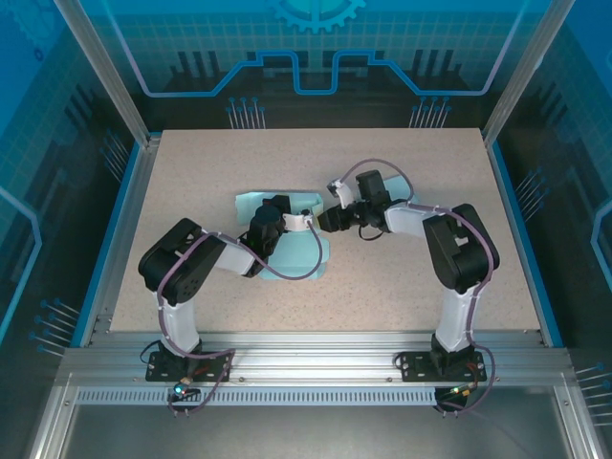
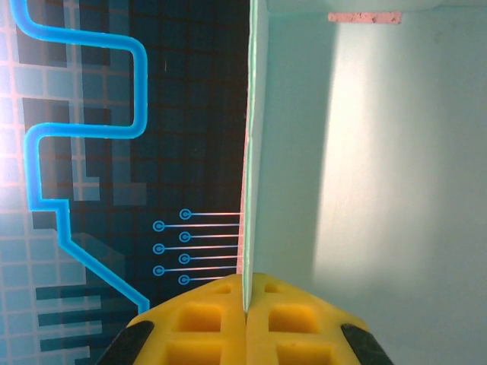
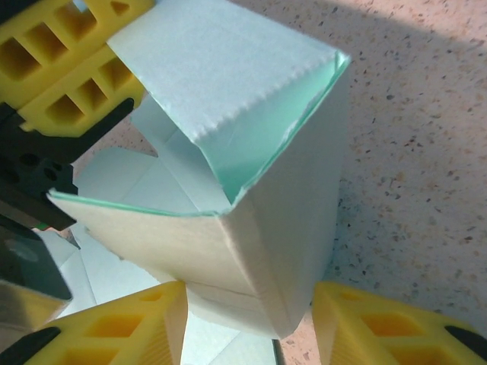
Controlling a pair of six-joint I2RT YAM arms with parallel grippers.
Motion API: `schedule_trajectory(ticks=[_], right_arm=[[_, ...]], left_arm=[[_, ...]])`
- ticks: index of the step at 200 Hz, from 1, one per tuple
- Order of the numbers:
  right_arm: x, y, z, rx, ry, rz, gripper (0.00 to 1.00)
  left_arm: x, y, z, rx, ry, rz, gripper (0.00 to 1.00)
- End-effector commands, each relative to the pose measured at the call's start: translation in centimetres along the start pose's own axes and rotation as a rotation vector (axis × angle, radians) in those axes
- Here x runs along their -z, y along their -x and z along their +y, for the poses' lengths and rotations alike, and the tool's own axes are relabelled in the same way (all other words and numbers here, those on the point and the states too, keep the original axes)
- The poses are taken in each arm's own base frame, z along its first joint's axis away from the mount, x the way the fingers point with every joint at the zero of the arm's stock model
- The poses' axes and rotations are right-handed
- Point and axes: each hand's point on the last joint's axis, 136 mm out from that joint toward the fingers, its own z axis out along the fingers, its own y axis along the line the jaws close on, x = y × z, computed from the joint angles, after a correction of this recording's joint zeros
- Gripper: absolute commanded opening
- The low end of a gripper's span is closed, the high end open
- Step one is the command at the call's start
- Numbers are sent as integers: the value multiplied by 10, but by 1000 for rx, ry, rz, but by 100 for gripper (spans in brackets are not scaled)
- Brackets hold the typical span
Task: Fold the paper box
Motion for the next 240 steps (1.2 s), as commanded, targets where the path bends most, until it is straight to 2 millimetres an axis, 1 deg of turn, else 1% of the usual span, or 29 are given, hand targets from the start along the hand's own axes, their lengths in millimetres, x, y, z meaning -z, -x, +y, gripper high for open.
schedule_trajectory(ticks=[1, 25, 53, 105, 138, 169, 177, 184, 196, 211, 221, 228, 236, 240], right_arm=[[-15, 5, 1, 16, -29, -3, 48], [-22, 8, -5, 5, -86, -13, 49], [-25, 11, -14, -2, -171, -27, 48], [-30, 21, -23, 39, -301, -61, 49], [-35, 24, -25, 42, -311, -67, 45], [-33, 23, -28, 42, -346, -74, 46], [-32, 23, -28, 41, -349, -79, 44], [-31, 23, -28, 39, -356, -81, 40], [-30, 23, -30, 35, -376, -90, 29], [-26, 22, -32, 36, -409, -101, 22], [-23, 21, -34, 39, -436, -104, 17], [-22, 21, -35, 44, -452, -107, 14], [-20, 20, -36, 49, -469, -107, 12], [-19, 20, -36, 51, -475, -108, 11]], left_arm=[[4, 6, -10, 37, -50, -12, 0], [4, 5, -10, 42, -50, -13, 0], [5, 6, -9, 46, -45, -15, 0], [6, 8, -7, 68, -40, -24, 0], [9, 10, -4, 96, -46, -38, 0], [11, 12, -5, 112, -57, -50, 0], [12, 14, -5, 118, -63, -55, 0], [13, 15, -7, 124, -71, -61, 0], [14, 19, -10, 127, -85, -68, 1], [14, 21, -14, 115, -92, -70, 4], [14, 23, -15, 115, -82, -71, 7], [14, 24, -11, 127, -65, -73, 10], [15, 26, -5, 156, -45, -75, 14], [15, 26, -1, 177, -35, -75, 18]])
